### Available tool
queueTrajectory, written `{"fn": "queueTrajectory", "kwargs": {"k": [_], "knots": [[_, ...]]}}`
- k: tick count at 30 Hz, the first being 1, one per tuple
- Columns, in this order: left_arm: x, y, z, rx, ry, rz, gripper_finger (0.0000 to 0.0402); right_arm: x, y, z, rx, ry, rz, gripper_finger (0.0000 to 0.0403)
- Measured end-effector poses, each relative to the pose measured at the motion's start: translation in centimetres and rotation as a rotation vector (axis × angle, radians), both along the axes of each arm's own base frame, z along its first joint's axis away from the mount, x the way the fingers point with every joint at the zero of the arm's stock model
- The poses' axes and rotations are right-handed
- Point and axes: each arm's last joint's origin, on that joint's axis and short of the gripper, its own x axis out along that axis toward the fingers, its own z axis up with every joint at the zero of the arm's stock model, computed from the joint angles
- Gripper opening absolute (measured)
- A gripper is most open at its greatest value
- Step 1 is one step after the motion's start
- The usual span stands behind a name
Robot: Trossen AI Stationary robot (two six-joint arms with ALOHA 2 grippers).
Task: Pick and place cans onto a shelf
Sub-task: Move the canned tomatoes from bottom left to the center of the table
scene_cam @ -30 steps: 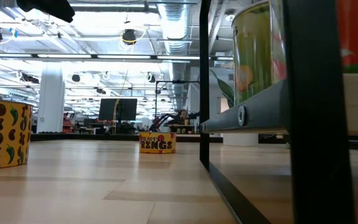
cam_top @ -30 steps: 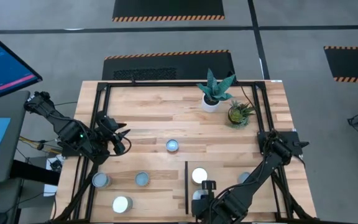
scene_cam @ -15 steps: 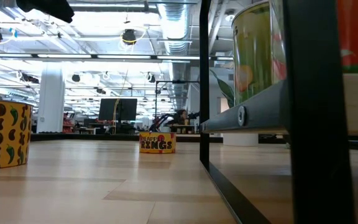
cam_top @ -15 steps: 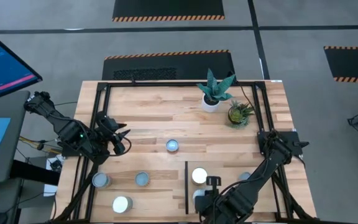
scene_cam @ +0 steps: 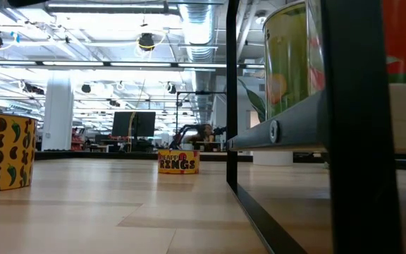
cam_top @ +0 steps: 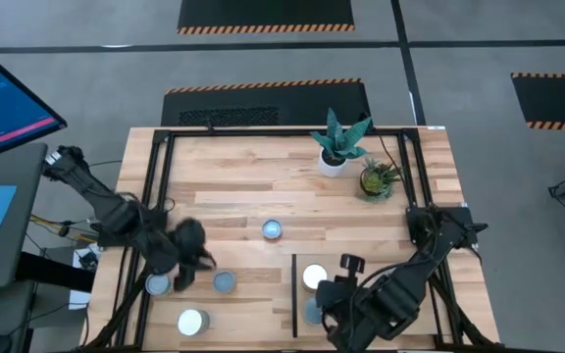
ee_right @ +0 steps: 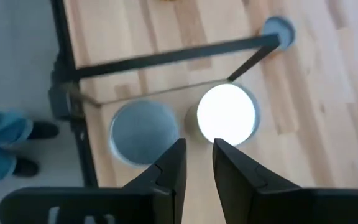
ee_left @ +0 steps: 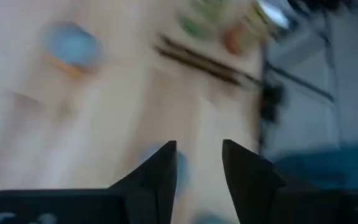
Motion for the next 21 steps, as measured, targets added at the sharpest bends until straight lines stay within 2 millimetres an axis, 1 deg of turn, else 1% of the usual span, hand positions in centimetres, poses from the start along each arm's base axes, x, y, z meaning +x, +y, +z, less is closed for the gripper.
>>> {"fn": "queueTrajectory", "kwargs": {"k": [5, 9, 12, 15, 18, 21], "knots": [[0.8, -3.4, -2.3, -0.115, 0.225, -0.145, 0.0093, 0.4, -0.6, 0.1, -0.017, -0.002, 0.004, 0.0102], [0.7, -5.7, -2.7, -0.153, 0.315, -0.146, 0.0084, 0.6, -0.8, 0.1, -0.02, -0.001, 0.001, 0.0102], [0.5, -6.8, -3.3, -0.167, 0.379, -0.09, 0.0083, 0.6, -0.9, 0.1, -0.045, -0.011, 0.013, 0.0102], [0.2, -7.9, -4.3, -0.187, 0.47, -0.06, 0.009, 0.6, -0.9, 0.1, -0.059, -0.023, 0.009, 0.0102], [-0.2, -8.7, -5.5, -0.17, 0.578, -0.058, 0.0104, 0.6, -0.9, 0.1, -0.059, -0.023, 0.01, 0.0102], [-0.6, -9.1, -6.4, -0.14, 0.656, -0.02, 0.0121, 0.5, -0.7, 0.1, -0.058, -0.024, 0.014, 0.0102]]}}
